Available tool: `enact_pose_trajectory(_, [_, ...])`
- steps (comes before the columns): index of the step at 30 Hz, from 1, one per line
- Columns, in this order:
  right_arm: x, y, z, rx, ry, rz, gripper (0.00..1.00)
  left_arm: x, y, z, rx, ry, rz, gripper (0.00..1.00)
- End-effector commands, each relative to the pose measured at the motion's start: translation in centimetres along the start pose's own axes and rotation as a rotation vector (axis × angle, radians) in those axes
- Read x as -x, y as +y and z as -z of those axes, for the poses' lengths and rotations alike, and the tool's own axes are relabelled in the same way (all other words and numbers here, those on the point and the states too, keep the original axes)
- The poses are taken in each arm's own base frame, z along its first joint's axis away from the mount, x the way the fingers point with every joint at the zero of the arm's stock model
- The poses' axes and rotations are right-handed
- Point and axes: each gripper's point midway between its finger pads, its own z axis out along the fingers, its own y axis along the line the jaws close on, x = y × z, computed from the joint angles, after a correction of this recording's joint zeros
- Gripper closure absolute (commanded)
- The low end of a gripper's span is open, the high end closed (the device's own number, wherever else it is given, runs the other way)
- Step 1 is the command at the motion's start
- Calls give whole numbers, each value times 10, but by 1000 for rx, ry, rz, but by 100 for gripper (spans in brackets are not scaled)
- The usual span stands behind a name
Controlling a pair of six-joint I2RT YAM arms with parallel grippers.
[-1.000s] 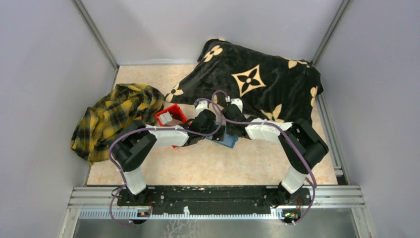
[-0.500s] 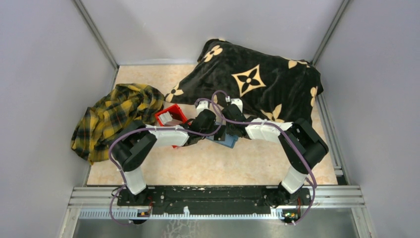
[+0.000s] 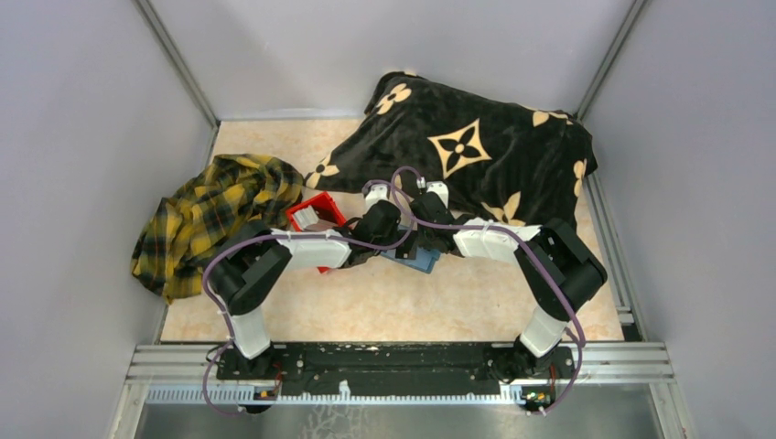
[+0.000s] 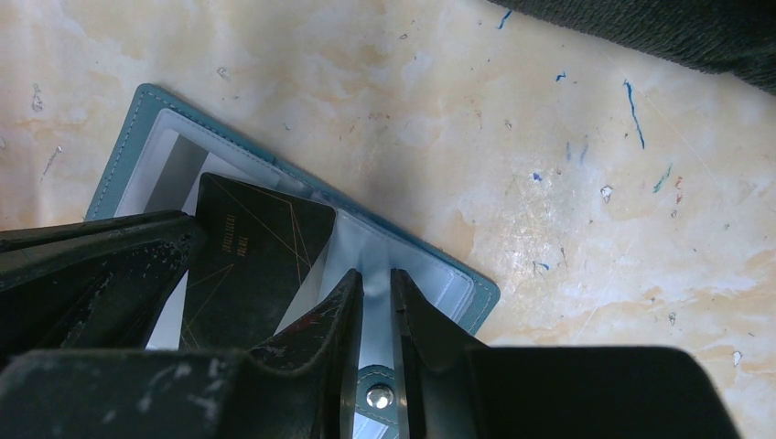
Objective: Put the credit cards into the card holder
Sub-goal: Insert the credit card into the card holder.
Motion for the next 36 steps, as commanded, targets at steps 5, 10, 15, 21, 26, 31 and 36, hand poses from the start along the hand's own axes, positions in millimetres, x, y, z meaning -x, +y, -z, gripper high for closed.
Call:
enact_pose_trajectory(5, [-41, -31, -2, -99, 140, 50, 81, -3, 1, -5, 4, 26, -88, 100])
enact_pose_trajectory(10, [-38, -33, 0, -107, 131, 51, 81, -1, 7, -5, 31, 25, -129, 100])
enact_pose_trajectory(15, [-34, -33, 2, -109, 115, 48, 80, -1, 12, -5, 48, 34, -167, 100])
enact_pose_trajectory(21, [-31, -33, 2, -109, 105, 37, 80, -6, 14, -5, 35, 52, -191, 100])
enact_pose_trajectory(26, [-31, -33, 2, -110, 103, 33, 80, -10, 12, -5, 17, 70, -218, 100])
enact_pose_trajectory(31, [-29, -32, 3, -108, 96, 27, 79, -4, 15, -3, 28, 53, -212, 100])
enact_pose_trajectory(36, [-28, -32, 4, -107, 95, 27, 79, 11, 13, -3, 21, 26, -179, 94])
